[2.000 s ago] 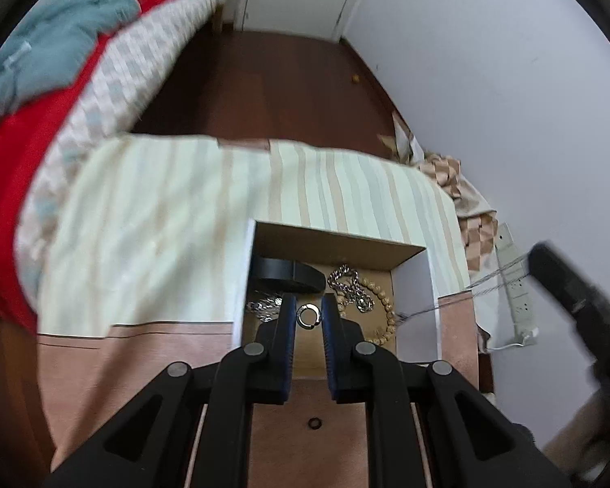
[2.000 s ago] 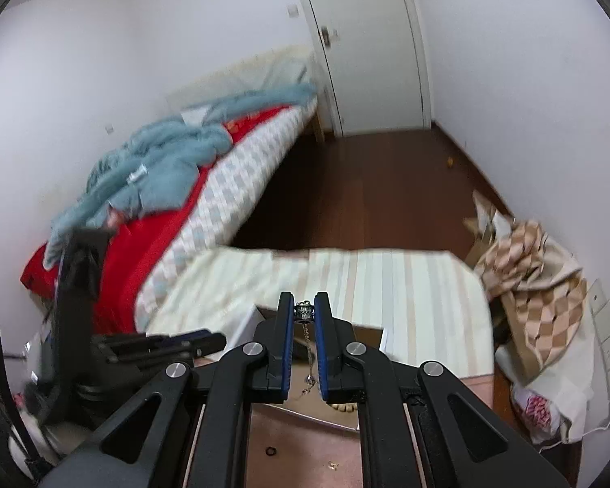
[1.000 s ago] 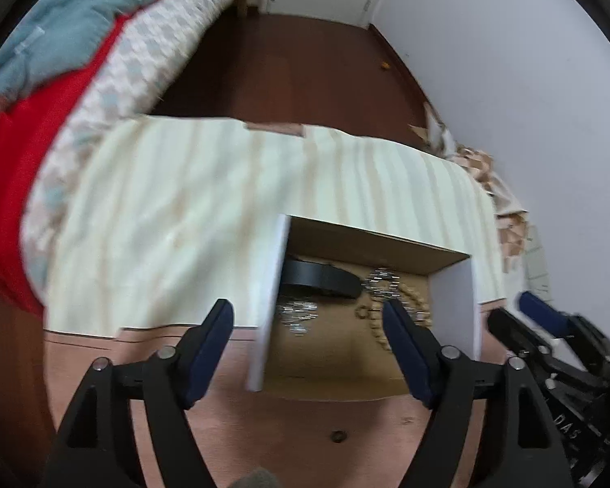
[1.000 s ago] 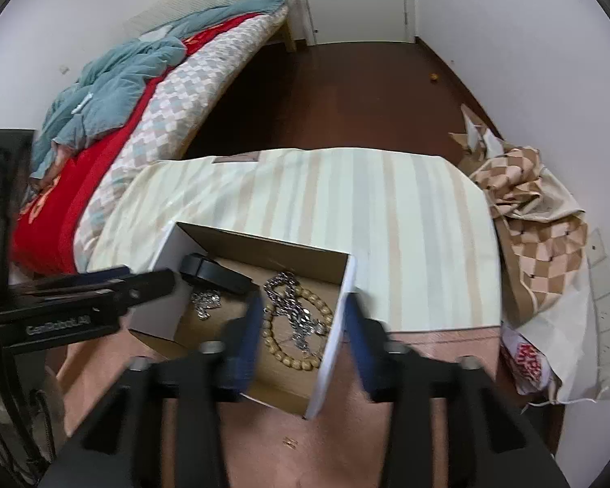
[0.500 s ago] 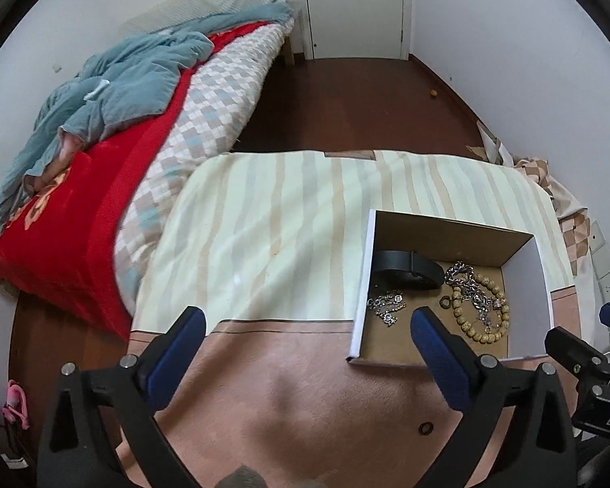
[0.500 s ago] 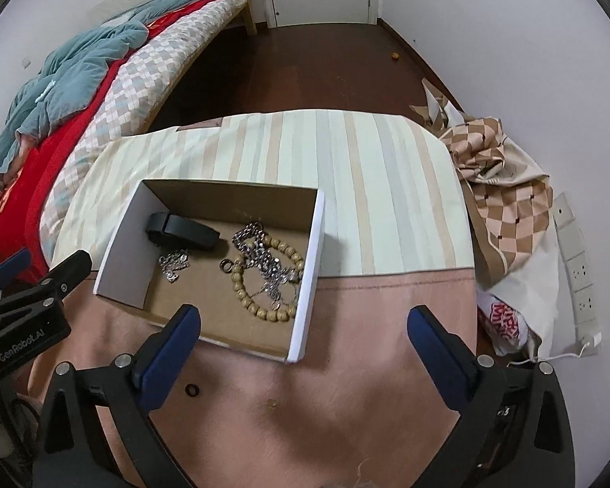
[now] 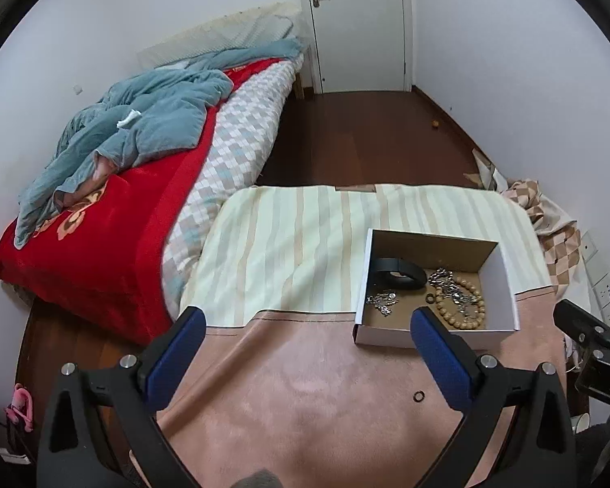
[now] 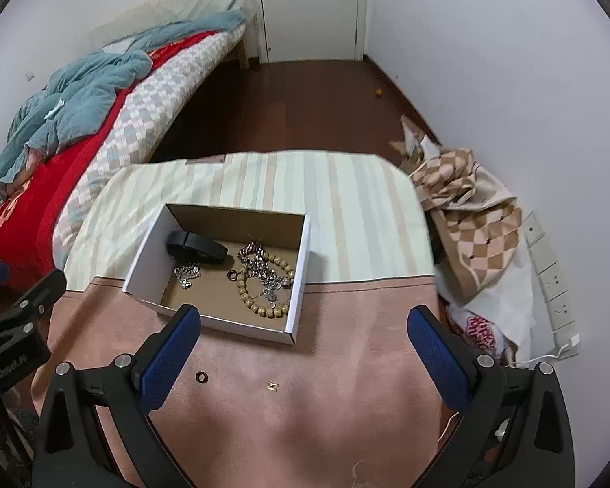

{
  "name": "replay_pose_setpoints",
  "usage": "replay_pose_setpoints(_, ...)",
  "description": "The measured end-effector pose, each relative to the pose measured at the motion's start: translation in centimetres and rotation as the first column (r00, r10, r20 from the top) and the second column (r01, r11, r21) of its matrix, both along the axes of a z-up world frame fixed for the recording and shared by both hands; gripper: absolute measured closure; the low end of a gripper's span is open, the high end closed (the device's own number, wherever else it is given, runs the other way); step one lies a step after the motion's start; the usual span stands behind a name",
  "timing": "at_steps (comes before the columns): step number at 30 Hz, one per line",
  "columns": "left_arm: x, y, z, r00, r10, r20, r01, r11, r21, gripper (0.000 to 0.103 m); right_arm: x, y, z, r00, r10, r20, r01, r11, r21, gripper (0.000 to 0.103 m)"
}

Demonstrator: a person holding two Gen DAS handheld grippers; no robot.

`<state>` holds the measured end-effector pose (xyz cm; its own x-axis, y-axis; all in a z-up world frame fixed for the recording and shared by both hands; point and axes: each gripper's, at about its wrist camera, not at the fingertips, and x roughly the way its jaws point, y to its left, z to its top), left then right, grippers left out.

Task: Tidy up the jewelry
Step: 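Withdraw both open tools up from the box, then grasp the small gold piece with the right tool while the left grasps the other black ring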

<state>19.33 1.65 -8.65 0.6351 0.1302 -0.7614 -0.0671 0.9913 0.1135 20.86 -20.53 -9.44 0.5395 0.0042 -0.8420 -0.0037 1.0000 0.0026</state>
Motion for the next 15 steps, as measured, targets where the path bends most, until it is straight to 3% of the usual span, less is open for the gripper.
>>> replay_pose_setpoints(9, -2.7, -0.3, 2.3, 0.998, 0.012, 0.063, -0.013, 1.000, 0.020, 0.000, -3.1, 0.0, 3.6, 0.998, 0.011, 0.066, -0.013, 0.999, 0.029, 0.000)
replay_pose_setpoints(12, -3.0, -0.1, 0.6, 0.999, 0.033, 0.040, -0.034, 0.999, 0.036, 0.000, -3.9, -0.2, 2.9, 0.998, 0.015, 0.066, -0.020, 0.998, 0.065, 0.000)
replay_pose_setpoints(15, -3.0, -0.3, -2.6, 0.999, 0.052, -0.003, -0.052, 0.995, 0.082, 0.000, -4.8, -1.1, -0.4, 0.999, -0.015, 0.033, 0.013, 0.998, 0.069, 0.000)
